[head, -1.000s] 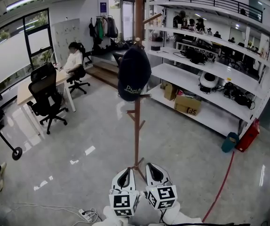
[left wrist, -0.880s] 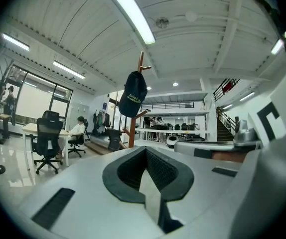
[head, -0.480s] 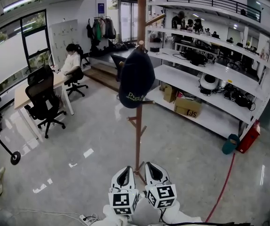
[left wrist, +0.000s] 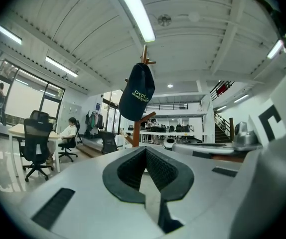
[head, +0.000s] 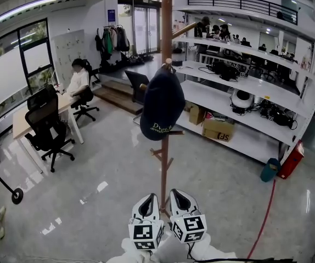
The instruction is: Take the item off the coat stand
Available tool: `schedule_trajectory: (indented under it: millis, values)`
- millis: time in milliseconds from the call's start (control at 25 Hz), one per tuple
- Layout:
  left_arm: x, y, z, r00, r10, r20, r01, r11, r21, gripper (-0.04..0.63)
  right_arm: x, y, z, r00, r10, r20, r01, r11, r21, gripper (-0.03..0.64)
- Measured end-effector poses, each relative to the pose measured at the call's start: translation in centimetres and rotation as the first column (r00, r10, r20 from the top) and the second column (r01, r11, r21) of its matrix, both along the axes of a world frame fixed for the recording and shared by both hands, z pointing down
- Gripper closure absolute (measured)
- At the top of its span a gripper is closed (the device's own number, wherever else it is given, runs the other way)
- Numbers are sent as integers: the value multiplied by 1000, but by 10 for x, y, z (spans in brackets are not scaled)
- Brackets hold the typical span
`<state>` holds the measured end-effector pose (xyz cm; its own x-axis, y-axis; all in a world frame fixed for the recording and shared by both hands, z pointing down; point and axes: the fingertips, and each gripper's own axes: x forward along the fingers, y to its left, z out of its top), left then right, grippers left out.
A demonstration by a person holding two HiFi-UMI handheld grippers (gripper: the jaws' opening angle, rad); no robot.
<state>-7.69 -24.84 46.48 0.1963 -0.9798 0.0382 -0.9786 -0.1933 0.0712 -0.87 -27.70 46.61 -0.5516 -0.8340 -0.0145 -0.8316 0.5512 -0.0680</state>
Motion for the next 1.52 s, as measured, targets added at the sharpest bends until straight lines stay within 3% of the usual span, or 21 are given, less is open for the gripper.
schedule_trajectory:
  millis: [680,920,1280,1520]
  values:
    - [-44,-68,0,997,74,-20,-74,997,16,607,-40,-57,0,996,86,6,-86,996,22,606]
    - [-39,-75,13,994,98,-50,-98,995,-6,607,-40,-61,11,995,100,-12,-100,995,-3,606]
    - [-51,-88,1,996,51,-67,-51,999,7,607,-39,-64,-25,996,88,2,-87,992,93,606]
    - [-49,-88,-6,997,34,-74,-33,999,12,607,-39,-68,-42,996,65,-53,-59,992,113,606]
